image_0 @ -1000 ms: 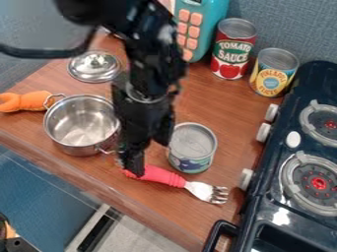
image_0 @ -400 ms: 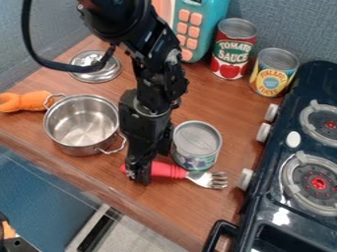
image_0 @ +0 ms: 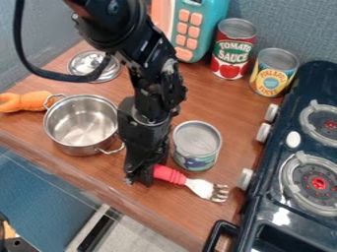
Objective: Move the red fork to the back of the can
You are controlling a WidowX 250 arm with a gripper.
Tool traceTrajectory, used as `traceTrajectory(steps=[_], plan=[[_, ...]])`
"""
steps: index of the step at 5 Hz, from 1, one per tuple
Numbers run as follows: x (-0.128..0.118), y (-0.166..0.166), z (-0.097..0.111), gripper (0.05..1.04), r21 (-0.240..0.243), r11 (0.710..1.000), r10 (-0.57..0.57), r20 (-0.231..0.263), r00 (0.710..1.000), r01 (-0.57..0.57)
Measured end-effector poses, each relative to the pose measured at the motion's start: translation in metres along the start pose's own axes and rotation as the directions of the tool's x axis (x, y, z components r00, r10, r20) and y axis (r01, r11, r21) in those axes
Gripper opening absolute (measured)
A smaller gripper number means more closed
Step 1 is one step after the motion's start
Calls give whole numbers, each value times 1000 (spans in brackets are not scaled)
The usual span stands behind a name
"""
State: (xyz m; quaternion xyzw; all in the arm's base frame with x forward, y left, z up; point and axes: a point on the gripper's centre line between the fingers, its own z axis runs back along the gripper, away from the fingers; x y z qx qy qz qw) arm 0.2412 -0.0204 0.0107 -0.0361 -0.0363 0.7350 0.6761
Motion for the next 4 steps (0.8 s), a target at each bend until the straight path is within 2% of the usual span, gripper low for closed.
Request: traceTrajectory(steps=[1,2,3,4], plan=[[1,4,1,446,0,999,-37,0,999,37],[4,8,5,446,27,992,-123,15,992,123],[17,-8,32,445,-27,987,-161,5,987,161],[41,-34,60,445,-57,976,-211,8,978,211]])
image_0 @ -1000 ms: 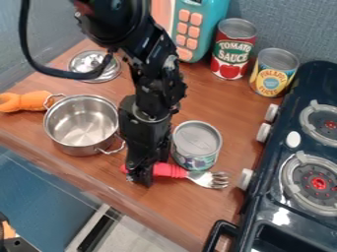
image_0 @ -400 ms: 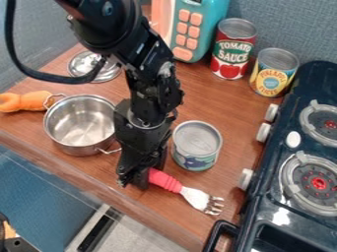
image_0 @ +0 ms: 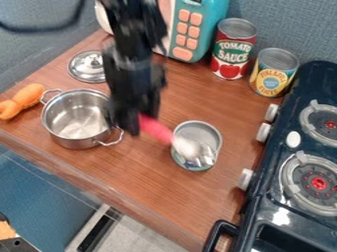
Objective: Move the red fork to the back of the can
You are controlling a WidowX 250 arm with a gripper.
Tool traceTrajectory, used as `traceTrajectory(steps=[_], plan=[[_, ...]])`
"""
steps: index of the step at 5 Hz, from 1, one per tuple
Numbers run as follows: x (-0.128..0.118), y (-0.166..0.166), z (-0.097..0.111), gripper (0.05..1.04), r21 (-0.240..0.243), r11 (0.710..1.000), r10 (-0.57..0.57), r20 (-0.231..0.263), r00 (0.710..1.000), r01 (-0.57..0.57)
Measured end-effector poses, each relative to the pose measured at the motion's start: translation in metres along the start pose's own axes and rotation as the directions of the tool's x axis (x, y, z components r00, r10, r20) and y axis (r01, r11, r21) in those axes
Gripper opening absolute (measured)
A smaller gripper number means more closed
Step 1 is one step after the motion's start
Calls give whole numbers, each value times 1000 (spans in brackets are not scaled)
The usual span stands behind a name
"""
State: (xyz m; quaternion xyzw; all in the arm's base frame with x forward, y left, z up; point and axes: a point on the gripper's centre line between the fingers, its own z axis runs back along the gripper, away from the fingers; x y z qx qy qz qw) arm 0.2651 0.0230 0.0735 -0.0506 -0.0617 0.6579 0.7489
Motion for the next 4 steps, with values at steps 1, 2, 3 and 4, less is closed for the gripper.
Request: traceTrajectory(steps=[1,2,3,4], plan=[[17,-37,19,445,-34,994,-101,-5,995,101],[28,-78,21,445,-32,975,-221,10,975,221],[23,-126,-1,445,25,870,-493,47,869,492],[4,-148,-22,445,38,701,-713,70,698,712]])
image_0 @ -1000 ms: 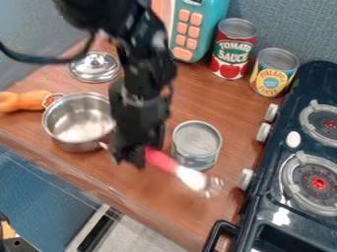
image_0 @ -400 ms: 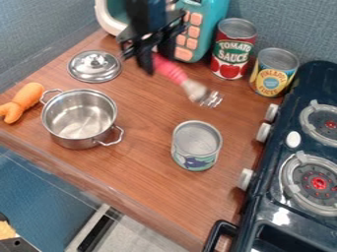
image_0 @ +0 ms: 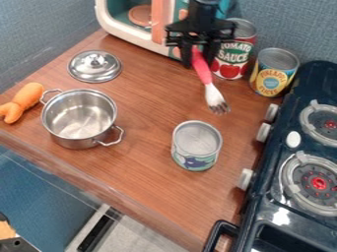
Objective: Move the red fork to the back of the can
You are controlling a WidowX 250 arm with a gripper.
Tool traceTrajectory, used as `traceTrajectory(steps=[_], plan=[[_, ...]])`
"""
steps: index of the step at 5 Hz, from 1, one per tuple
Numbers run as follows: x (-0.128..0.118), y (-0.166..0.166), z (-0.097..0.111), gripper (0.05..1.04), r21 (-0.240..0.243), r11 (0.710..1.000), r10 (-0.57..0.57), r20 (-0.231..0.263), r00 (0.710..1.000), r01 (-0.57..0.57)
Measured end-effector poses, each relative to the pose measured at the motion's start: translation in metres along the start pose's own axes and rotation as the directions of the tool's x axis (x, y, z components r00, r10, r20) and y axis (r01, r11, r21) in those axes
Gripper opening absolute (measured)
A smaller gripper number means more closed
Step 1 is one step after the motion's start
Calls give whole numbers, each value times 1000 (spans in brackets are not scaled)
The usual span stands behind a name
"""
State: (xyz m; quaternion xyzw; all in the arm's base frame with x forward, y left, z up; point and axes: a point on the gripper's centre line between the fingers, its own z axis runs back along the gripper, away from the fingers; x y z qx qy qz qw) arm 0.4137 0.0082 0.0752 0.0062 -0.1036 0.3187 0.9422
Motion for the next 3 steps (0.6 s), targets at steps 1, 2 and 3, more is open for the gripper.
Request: traceTrajectory(steps=[1,2,3], plan=[[-9,-15,-10,444,-39,974,-225,-11,974,225],[-19,-25,-18,444,-76,928,-367,-20,930,364],[-22,-28,-29,444,-88,907,-416,-45,908,411]])
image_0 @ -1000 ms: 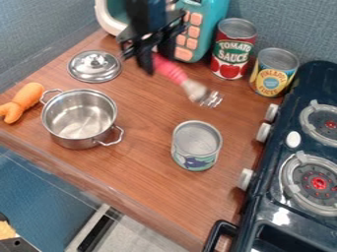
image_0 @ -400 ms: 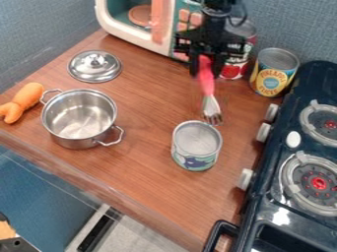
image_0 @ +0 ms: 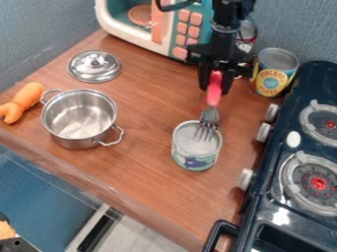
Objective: Move the red fork to the back of the can
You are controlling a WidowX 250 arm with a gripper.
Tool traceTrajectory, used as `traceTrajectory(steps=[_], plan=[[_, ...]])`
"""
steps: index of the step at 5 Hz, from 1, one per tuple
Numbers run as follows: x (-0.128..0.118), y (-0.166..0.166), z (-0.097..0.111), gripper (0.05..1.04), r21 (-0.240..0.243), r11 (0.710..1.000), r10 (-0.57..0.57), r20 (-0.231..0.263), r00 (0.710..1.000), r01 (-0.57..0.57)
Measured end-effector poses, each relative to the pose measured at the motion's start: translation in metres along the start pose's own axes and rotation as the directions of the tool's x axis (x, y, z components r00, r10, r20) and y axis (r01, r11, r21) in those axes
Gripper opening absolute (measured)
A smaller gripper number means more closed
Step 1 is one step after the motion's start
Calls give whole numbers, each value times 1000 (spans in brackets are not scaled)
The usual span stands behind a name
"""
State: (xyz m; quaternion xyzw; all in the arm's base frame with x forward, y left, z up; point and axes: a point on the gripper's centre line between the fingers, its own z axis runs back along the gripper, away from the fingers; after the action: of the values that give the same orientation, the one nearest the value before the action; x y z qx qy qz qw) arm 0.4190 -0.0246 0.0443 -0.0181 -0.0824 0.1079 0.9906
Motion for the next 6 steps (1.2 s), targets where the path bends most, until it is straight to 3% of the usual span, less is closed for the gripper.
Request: traceTrajectory(steps=[1,4,6], plan=[[4,-1,-8,444,1,1000,-17,-22,1000,17],[26,12,2,435,-17,999,33,-22,999,-33],[18,17,-27,434,19,999,43,-42,998,-42]])
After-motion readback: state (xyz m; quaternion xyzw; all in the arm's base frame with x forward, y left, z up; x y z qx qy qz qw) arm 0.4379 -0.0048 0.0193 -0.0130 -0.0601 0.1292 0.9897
